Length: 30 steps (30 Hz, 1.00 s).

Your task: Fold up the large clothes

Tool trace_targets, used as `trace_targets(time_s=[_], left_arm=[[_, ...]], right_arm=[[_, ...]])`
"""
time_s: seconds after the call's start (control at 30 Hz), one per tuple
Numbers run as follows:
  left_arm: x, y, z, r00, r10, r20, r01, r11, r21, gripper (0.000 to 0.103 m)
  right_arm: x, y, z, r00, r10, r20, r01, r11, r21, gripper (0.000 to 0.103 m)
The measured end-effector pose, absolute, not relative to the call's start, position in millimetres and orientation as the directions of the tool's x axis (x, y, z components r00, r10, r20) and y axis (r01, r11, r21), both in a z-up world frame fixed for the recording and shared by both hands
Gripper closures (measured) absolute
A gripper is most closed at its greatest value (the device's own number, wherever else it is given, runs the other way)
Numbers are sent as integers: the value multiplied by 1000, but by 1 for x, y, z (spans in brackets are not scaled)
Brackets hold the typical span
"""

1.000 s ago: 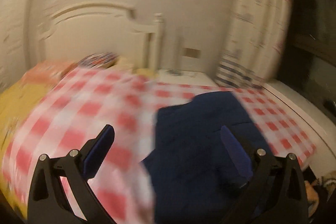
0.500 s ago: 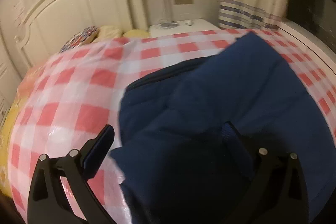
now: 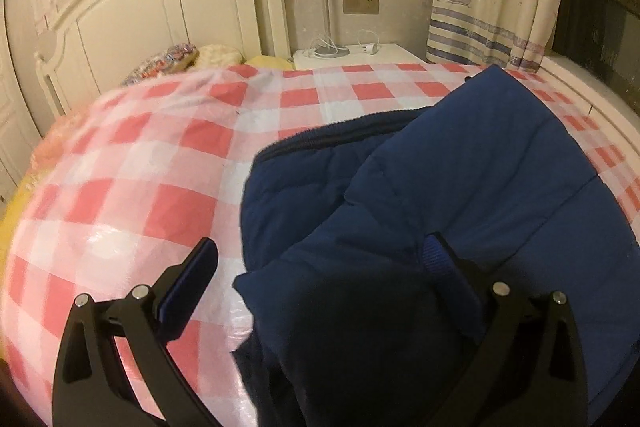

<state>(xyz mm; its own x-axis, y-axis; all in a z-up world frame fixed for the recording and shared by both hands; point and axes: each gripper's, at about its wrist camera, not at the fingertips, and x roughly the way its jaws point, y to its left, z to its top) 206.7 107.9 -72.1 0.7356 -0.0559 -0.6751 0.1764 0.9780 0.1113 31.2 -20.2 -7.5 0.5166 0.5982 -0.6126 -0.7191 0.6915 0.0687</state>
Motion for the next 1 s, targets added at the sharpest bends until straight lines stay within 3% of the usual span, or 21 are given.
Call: trace_targets(time_s=[0.1, 0.17, 0.2, 0.33, 0.43, 0.5, 0.57, 0.63, 0.77, 0.87, 1.0], left_arm=[[193, 101, -55, 763, 75, -642, 121, 959, 256, 2], [171, 101, -32, 797, 220, -563, 3, 930, 368, 2], [160, 102, -22, 809, 232, -540, -19, 929, 371, 2], [94, 102, 14, 871, 73, -487, 38, 976, 216, 2], [78, 79, -15, 846, 97, -524, 71, 954, 292, 2], [88, 64, -64, 796, 182, -577, 74, 917, 392, 2], [84, 71, -76, 831, 147, -536, 45, 943, 328, 2], [86, 83, -77, 821, 107, -562, 45, 967, 249, 2], [88, 87, -79, 819, 80, -568, 59, 973, 222, 2], [89, 89, -80, 814, 60, -577, 62, 980, 190, 2], [89, 95, -84, 816, 43, -577, 60, 986, 158, 2]], right_arm=[[26, 4, -24, 551, 542, -635, -728, 683, -50, 37], [31, 6, -24, 542, 536, -647, -728, 685, -42, 37], [35, 7, -25, 533, 543, -649, -730, 683, -27, 37], [37, 8, -27, 532, 545, -648, -728, 685, -22, 37], [36, 13, -30, 541, 532, -651, -725, 688, -40, 37], [31, 6, -38, 540, 533, -651, -727, 685, -43, 37], [33, 6, -38, 527, 526, -667, -747, 661, -70, 37], [34, 1, -31, 493, 538, -684, -783, 617, -80, 37], [66, -25, 5, 602, 479, -639, -694, 710, -121, 41], [111, -37, 32, 640, 488, -593, -640, 766, -60, 47], [179, -17, 32, 653, 431, -623, -586, 809, -54, 49]])
